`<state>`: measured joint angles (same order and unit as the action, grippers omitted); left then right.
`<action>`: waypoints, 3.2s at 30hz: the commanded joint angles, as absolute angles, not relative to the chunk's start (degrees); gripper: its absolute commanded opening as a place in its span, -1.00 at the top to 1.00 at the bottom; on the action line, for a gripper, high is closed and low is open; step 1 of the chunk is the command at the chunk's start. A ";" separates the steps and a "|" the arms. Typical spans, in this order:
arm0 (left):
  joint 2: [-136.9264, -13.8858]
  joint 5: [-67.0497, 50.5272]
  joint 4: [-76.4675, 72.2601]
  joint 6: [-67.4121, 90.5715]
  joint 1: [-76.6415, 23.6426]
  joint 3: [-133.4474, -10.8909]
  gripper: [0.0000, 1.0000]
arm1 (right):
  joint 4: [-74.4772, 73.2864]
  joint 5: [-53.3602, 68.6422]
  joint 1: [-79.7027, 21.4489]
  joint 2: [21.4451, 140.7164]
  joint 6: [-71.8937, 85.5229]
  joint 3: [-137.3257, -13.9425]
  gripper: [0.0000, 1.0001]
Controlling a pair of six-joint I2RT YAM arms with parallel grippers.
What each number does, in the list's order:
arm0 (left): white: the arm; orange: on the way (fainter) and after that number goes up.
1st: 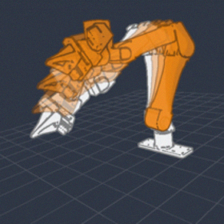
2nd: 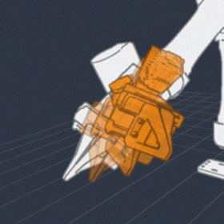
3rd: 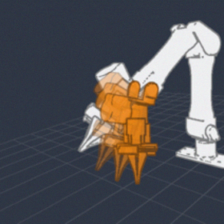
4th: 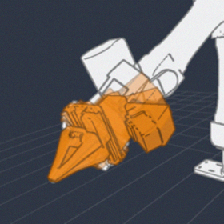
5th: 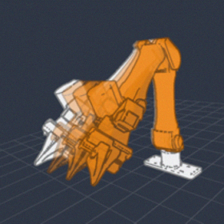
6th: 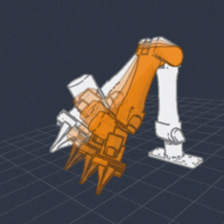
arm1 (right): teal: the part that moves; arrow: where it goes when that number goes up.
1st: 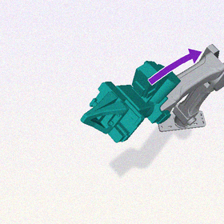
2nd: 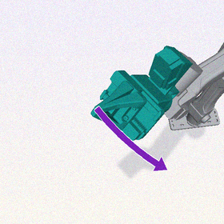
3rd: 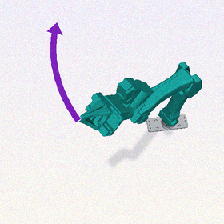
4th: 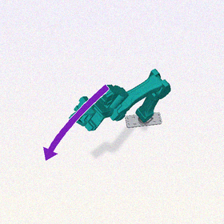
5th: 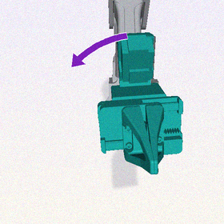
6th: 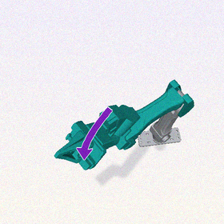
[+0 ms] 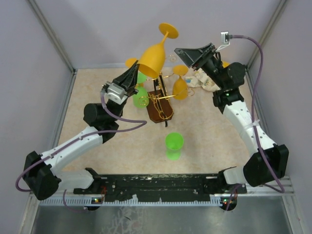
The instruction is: Place the wine glass upside down on the wine glass rack
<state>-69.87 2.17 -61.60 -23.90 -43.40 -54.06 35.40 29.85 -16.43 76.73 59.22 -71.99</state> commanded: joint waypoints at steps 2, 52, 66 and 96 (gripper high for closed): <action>-68.27 -1.41 -66.45 -19.95 -43.68 -52.68 1.00 | 44.40 30.30 -17.05 78.88 62.74 -75.76 -0.21; -74.89 -3.17 -71.01 -13.30 -43.84 -49.36 0.79 | 43.59 32.02 -23.91 88.55 60.19 -85.42 0.91; -67.67 -7.68 -57.47 -15.85 -43.81 -43.45 -0.42 | 20.61 18.83 -23.86 80.12 31.11 -87.82 1.00; -60.69 4.12 -17.25 -2.96 -37.14 -58.29 -0.57 | -5.00 -13.55 -21.54 46.69 -3.32 -57.03 1.00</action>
<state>-62.11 4.95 -22.46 -7.42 -40.64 -56.97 -4.80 -14.20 -21.85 51.88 -2.02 -61.28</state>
